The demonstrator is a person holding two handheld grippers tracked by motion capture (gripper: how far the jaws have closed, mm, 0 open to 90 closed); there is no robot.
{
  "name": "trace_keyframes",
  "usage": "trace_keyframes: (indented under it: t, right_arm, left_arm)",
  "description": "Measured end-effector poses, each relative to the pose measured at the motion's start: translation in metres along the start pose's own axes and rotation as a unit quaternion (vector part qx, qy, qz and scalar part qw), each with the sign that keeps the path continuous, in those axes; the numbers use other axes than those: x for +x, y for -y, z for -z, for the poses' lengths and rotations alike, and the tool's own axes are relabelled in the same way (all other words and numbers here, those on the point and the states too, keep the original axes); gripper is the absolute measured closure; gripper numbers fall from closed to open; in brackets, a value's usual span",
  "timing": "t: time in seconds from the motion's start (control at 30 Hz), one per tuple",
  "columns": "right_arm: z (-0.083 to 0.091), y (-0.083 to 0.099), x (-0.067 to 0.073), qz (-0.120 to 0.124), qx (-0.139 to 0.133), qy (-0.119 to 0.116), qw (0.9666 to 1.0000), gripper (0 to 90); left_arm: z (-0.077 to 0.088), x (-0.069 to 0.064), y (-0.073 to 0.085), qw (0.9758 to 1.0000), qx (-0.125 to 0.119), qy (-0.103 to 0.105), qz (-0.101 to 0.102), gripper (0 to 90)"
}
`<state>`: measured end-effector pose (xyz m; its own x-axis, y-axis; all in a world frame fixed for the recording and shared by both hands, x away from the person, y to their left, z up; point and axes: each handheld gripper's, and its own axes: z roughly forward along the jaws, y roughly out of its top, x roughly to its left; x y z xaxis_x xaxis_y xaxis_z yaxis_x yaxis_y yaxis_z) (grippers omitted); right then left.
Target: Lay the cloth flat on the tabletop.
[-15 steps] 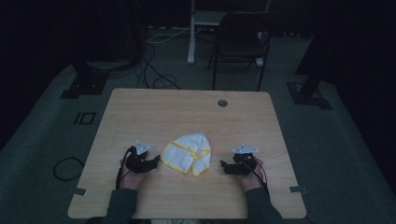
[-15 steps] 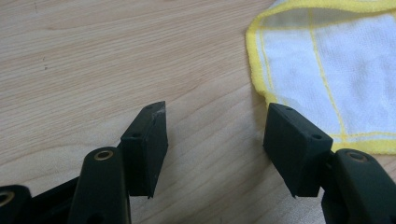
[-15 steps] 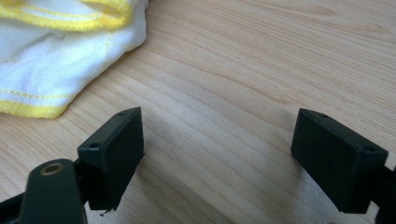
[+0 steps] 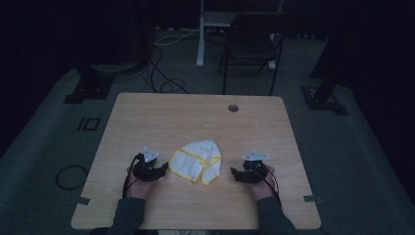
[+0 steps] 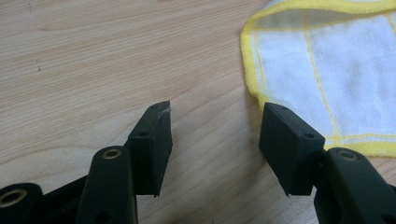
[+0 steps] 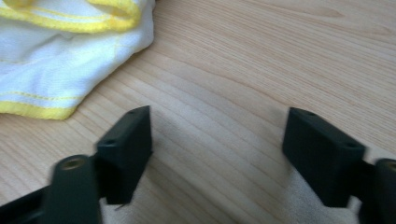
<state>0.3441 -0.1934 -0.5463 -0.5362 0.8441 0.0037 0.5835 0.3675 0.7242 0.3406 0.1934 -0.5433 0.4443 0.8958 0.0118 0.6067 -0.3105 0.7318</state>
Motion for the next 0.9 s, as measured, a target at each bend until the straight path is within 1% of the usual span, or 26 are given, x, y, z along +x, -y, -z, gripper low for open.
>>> trace_keyframes:
  t: [0.03, 0.07, 0.13, 0.17, 0.23, 0.4, 0.43, 0.53, 0.6, 0.67, 0.7, 0.8, 0.9]
  right_arm:
    - [0.001, 0.000, 0.001, 0.002, 0.000, 0.003, 1.0000, 37.2]
    - [0.002, -0.001, 0.002, 0.004, 0.000, 0.008, 1.0000, 40.1]
    - [0.004, -0.001, 0.006, 0.019, 0.000, 0.023, 0.9995, 44.2]
    - [0.006, -0.002, 0.009, 0.023, -0.004, 0.023, 0.9995, 45.7]
    - [0.009, -0.004, 0.012, 0.026, -0.011, 0.022, 0.9994, 48.2]
    - [0.016, -0.008, 0.016, 0.025, -0.026, 0.011, 0.9993, 50.7]
    - [0.018, -0.009, 0.016, 0.027, -0.028, 0.007, 0.9992, 52.4]
    - [0.021, -0.012, 0.019, 0.034, -0.030, -0.002, 0.9990, 52.5]
    - [0.022, -0.014, 0.022, 0.037, -0.033, -0.003, 0.9988, 52.4]
    - [0.023, -0.016, 0.024, 0.039, -0.034, -0.011, 0.9986, 52.4]
    - [0.023, -0.018, 0.025, 0.042, -0.035, -0.012, 0.9984, 52.9]
    - [0.025, -0.021, 0.029, 0.050, -0.040, -0.022, 0.9977, 56.4]
    - [0.026, -0.024, 0.033, 0.060, -0.047, -0.021, 0.9969, 59.2]
  left_arm:
    - [0.000, 0.000, 0.000, 1.0000, 0.000, 0.001, 0.000, 45.0]
    - [0.000, 0.000, 0.000, 1.0000, 0.000, 0.002, 0.000, 45.3]
    - [0.000, -0.001, 0.000, 1.0000, 0.001, 0.003, -0.002, 47.1]
    - [0.001, -0.001, 0.000, 1.0000, 0.002, 0.003, -0.003, 47.9]
    - [0.001, -0.001, -0.001, 1.0000, 0.003, 0.004, -0.003, 51.2]
    - [0.003, 0.001, -0.001, 1.0000, 0.006, -0.001, 0.003, 52.9]
    - [0.003, 0.001, -0.001, 1.0000, 0.007, -0.001, 0.003, 53.1]
    - [0.004, 0.001, -0.001, 1.0000, 0.006, -0.001, 0.005, 53.2]
    - [0.006, 0.000, -0.002, 1.0000, 0.002, -0.001, 0.004, 53.2]
    - [0.007, -0.001, -0.003, 1.0000, -0.002, 0.002, 0.003, 53.2]
    - [0.008, -0.002, -0.003, 1.0000, -0.002, 0.003, 0.002, 53.1]
    - [0.009, -0.005, -0.004, 1.0000, -0.005, 0.005, 0.000, 53.1]
    - [0.010, -0.007, -0.005, 0.9999, -0.008, 0.009, -0.004, 53.1]
